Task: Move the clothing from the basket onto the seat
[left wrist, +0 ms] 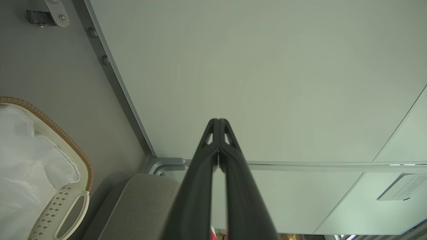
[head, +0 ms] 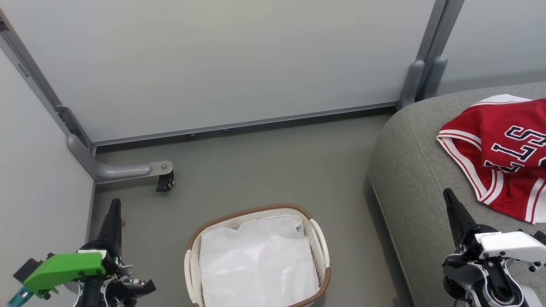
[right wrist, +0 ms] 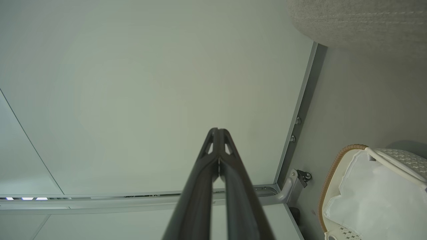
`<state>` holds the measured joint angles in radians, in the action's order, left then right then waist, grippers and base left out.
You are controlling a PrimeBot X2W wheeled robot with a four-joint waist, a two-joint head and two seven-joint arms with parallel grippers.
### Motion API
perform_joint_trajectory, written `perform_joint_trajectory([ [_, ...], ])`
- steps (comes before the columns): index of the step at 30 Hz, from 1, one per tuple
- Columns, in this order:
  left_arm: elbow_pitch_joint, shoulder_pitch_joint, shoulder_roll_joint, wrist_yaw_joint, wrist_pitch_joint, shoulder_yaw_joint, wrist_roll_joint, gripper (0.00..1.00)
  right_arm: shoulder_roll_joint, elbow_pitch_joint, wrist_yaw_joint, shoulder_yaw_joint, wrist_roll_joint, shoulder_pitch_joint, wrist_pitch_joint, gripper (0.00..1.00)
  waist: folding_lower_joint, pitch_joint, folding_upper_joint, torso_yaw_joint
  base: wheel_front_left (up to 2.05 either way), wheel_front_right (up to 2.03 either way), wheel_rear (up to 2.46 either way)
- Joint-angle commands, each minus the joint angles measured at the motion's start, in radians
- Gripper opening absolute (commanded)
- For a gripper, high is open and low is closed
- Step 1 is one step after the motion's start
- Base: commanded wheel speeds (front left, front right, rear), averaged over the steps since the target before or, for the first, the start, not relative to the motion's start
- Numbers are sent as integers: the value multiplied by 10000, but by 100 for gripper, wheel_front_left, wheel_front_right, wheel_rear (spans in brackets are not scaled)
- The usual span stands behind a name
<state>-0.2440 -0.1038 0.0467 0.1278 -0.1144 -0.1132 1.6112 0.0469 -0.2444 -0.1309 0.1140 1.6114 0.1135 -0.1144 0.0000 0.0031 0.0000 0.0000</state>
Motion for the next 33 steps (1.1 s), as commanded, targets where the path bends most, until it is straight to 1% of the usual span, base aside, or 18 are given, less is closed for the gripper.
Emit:
perform_joint_trajectory([
  [1, 7, -102, 66, 54, -33, -27, 33, 0, 62, 23, 3, 22, 30, -103, -30, 0, 0, 0, 0, 0, 0, 0, 0],
  [33, 9, -101, 66, 54, -31, -24, 34, 0, 63, 22, 3, 21, 31, -103, -29, 0, 0, 0, 0, 0, 0, 0, 0],
])
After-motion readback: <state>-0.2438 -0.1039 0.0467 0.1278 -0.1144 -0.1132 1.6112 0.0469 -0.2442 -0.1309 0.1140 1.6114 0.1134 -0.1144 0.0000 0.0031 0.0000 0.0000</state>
